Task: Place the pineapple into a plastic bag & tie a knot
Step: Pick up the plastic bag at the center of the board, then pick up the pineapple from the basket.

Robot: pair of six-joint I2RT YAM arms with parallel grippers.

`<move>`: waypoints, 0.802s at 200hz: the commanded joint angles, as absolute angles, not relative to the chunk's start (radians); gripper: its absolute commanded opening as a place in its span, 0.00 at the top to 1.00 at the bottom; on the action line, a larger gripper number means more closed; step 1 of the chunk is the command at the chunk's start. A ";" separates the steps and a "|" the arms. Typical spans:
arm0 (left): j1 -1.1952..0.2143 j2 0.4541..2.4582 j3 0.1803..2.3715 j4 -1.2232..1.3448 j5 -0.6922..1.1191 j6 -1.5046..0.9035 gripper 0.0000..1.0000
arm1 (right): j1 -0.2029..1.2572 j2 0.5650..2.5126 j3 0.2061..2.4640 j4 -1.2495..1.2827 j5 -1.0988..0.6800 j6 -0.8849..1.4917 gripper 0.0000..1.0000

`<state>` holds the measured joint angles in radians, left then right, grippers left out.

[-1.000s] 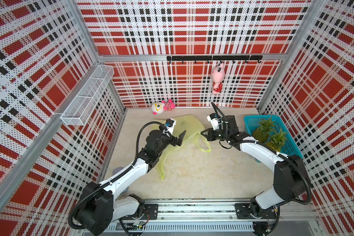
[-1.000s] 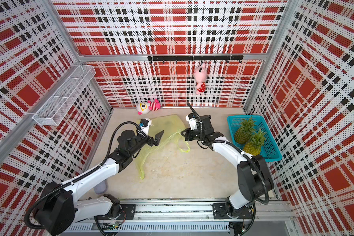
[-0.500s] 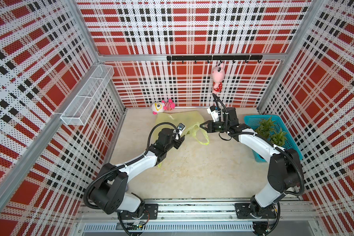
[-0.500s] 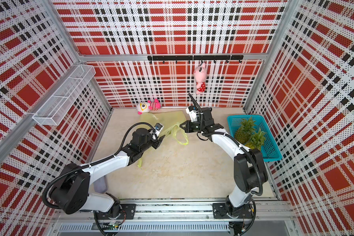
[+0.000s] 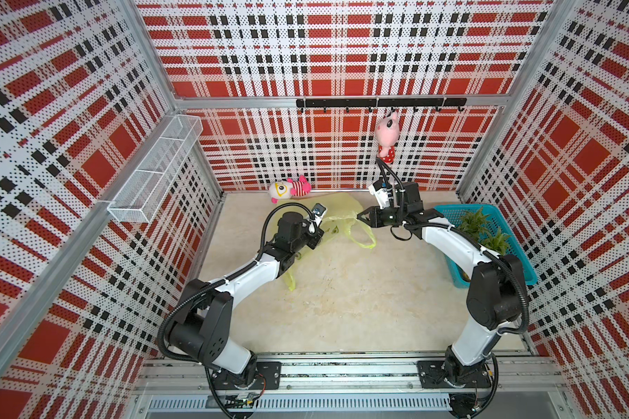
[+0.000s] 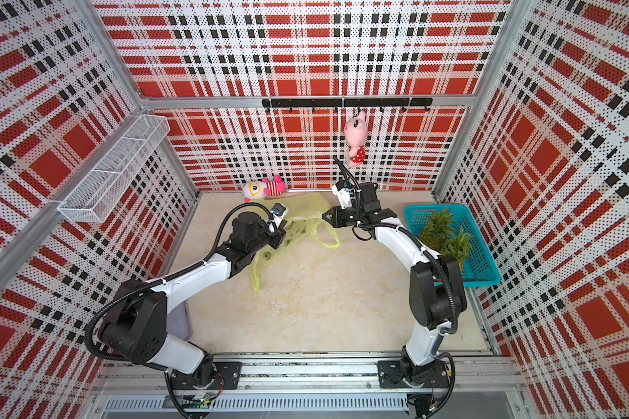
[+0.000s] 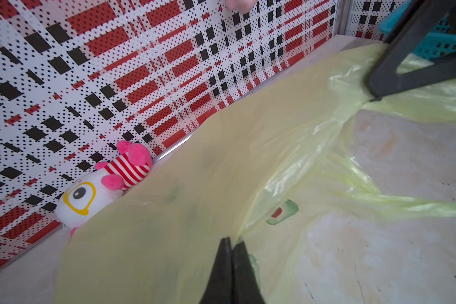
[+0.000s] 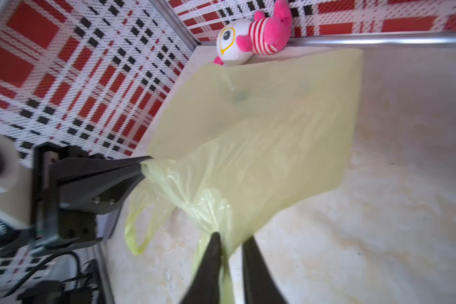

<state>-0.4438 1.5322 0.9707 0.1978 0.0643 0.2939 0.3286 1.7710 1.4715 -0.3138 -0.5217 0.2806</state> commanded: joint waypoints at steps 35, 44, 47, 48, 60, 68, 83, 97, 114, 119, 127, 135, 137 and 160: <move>-0.463 1.565 1.152 0.070 -0.053 0.145 1.00 | 0.229 1.606 1.506 -0.388 -0.096 0.264 0.07; -0.465 1.571 1.166 0.058 -0.070 0.146 1.00 | 0.193 1.566 1.493 -0.406 -0.049 0.282 0.07; -0.466 1.574 1.172 0.054 -0.074 0.144 1.00 | 0.182 1.552 1.489 -0.419 -0.025 0.288 0.07; -0.466 1.575 1.174 0.052 -0.075 0.144 1.00 | 0.177 1.549 1.488 -0.423 -0.019 0.291 0.07; -0.466 1.589 1.200 0.029 -0.080 0.139 1.00 | 0.132 1.501 1.469 -0.468 0.055 0.310 0.07; -0.470 1.599 1.220 0.015 -0.084 0.137 1.00 | 0.098 1.470 1.453 -0.494 0.093 0.321 0.08; -0.481 1.619 1.252 -0.007 -0.093 0.132 1.00 | 0.039 1.421 1.428 -0.558 0.167 0.341 0.08; -0.486 1.637 1.279 -0.022 -0.095 0.119 1.00 | -0.018 1.374 1.398 -0.598 0.200 0.359 0.08; -0.489 1.657 1.307 -0.039 -0.097 0.095 1.00 | -0.100 1.331 1.354 -0.634 0.234 0.385 0.09; -0.489 1.662 1.312 -0.041 -0.096 0.090 1.00 | -0.119 1.320 1.342 -0.647 0.249 0.392 0.09; -0.489 1.670 1.317 -0.044 -0.094 0.083 1.00 | -0.143 1.303 1.325 -0.668 0.288 0.398 0.09; -0.488 1.678 1.324 -0.050 -0.090 0.080 1.00 | -0.161 1.292 1.314 -0.689 0.324 0.407 0.09; -0.488 1.680 1.327 -0.052 -0.089 0.079 1.00 | -0.164 1.289 1.311 -0.695 0.331 0.409 0.09; -0.489 1.699 1.353 -0.078 -0.075 0.085 1.00 | -0.207 1.260 1.295 -0.739 0.417 0.421 0.09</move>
